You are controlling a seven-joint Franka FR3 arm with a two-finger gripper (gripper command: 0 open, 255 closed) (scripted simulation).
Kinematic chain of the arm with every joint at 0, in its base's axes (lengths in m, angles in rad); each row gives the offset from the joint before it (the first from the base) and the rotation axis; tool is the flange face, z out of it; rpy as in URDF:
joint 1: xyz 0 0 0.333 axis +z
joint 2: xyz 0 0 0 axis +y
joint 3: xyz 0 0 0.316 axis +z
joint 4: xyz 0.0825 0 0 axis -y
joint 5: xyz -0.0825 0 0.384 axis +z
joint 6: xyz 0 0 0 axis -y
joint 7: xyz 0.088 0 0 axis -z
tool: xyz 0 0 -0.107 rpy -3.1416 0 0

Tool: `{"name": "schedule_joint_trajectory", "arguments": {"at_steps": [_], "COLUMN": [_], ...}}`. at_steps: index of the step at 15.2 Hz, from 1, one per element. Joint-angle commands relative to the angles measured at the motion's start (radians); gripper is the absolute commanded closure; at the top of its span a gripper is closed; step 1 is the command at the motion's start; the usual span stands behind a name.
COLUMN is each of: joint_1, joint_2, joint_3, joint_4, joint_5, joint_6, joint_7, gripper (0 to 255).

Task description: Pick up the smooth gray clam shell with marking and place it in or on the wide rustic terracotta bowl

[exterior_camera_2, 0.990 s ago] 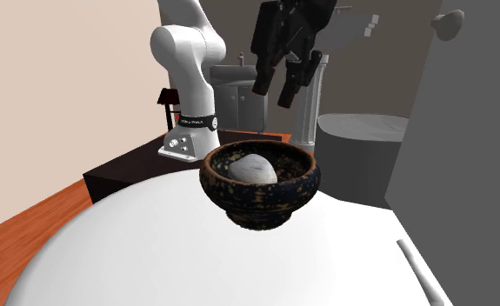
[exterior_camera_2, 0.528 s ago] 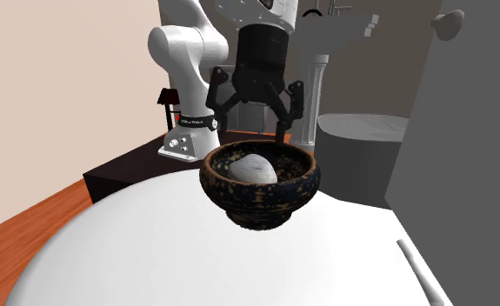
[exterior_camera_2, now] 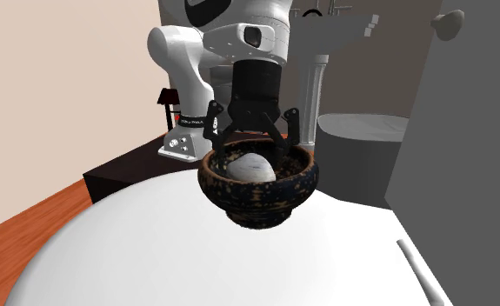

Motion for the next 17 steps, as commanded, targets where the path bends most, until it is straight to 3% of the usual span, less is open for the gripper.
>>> {"name": "schedule_joint_trajectory", "arguments": {"at_steps": [1,7,8,17], "joint_1": [-0.004,-0.004,-0.005,-0.004], "joint_2": [0.014,0.014,0.015,0.014], "joint_3": [-0.003,-0.002,-0.003,-0.002], "joint_4": [-0.003,-0.003,-0.004,-0.003], "joint_5": [-0.007,-0.007,-0.008,-0.007], "joint_6": [0.016,0.017,0.018,0.017], "joint_7": [0.005,0.005,0.005,0.005], "gripper": [0,0,255,255]}}
